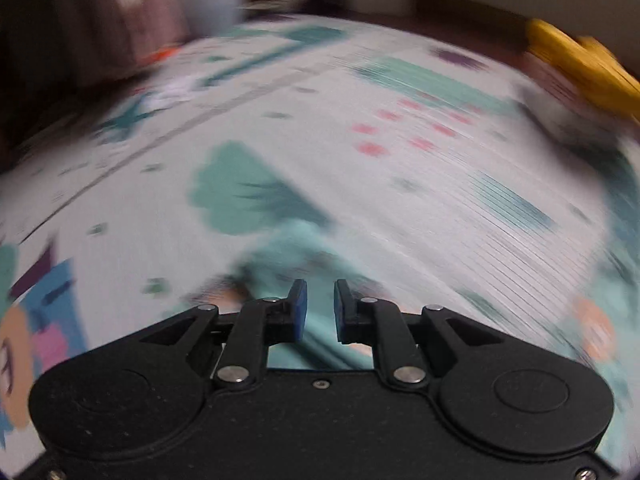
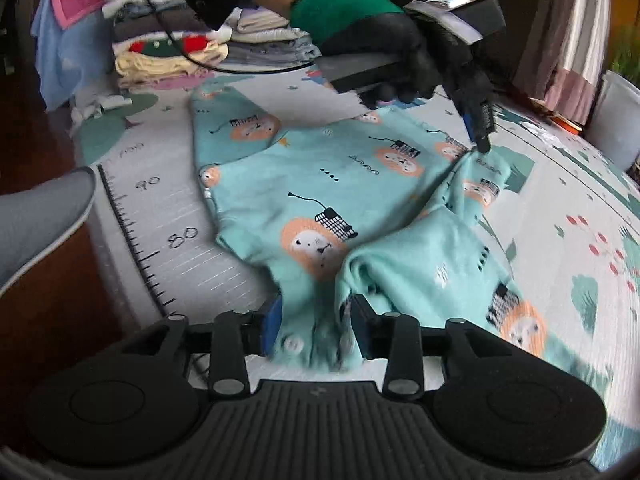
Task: Fold clothes
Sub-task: 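Fold the sleeve across the body with the right gripper while the left gripper holds the edge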
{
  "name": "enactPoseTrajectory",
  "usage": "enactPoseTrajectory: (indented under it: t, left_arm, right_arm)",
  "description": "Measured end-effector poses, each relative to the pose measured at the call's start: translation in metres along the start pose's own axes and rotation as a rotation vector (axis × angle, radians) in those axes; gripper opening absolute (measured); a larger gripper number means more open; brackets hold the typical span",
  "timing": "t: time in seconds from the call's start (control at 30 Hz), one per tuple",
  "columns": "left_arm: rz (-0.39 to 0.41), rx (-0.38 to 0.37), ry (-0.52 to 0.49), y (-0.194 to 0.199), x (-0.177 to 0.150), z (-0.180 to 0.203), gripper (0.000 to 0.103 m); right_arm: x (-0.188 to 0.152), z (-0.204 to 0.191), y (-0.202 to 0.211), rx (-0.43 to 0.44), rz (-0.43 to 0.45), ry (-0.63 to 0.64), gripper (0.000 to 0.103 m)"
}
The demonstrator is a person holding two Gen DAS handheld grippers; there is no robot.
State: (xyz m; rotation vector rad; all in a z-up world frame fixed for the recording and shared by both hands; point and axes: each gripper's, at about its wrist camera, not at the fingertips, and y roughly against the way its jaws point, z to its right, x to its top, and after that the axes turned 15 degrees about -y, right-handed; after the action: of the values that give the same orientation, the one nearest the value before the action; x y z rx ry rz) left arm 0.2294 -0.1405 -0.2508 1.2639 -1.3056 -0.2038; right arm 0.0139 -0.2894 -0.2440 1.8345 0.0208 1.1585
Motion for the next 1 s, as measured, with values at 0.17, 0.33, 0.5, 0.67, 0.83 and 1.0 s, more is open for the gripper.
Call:
enactPoseTrajectory:
  t: [0.17, 0.33, 0.5, 0.67, 0.83, 1.0]
  left_arm:
    - [-0.073, -0.168, -0.118, 0.000, -0.009, 0.025, 0.011]
    - [-0.128, -0.192, -0.168, -0.004, -0.020, 0.023, 0.011]
    - [-0.127, -0.195, -0.205, -0.009, -0.029, 0.025, 0.011]
    - [-0.107, -0.166, -0.239, 0.001, -0.021, 0.031, 0.011]
    - [-0.137, -0.175, -0.233, -0.001, -0.027, 0.040, 0.012]
    - [-0.098, -0.280, -0.117, 0.018, -0.008, 0.040, 0.012]
  right_arm:
    - [0.001, 0.008, 0.003, -0.026, 0.004, -0.080, 0.039]
    - [0.004, 0.009, -0.010, -0.029, 0.004, -0.064, 0.039]
    - [-0.004, -0.012, -0.038, -0.041, -0.094, 0.141, 0.060]
    - [0.005, -0.006, -0.029, -0.041, -0.047, 0.079, 0.048]
    - [0.003, -0.006, -0.042, -0.018, -0.091, 0.089, 0.057]
    - [0.001, -0.011, -0.039, -0.033, -0.075, 0.109, 0.055]
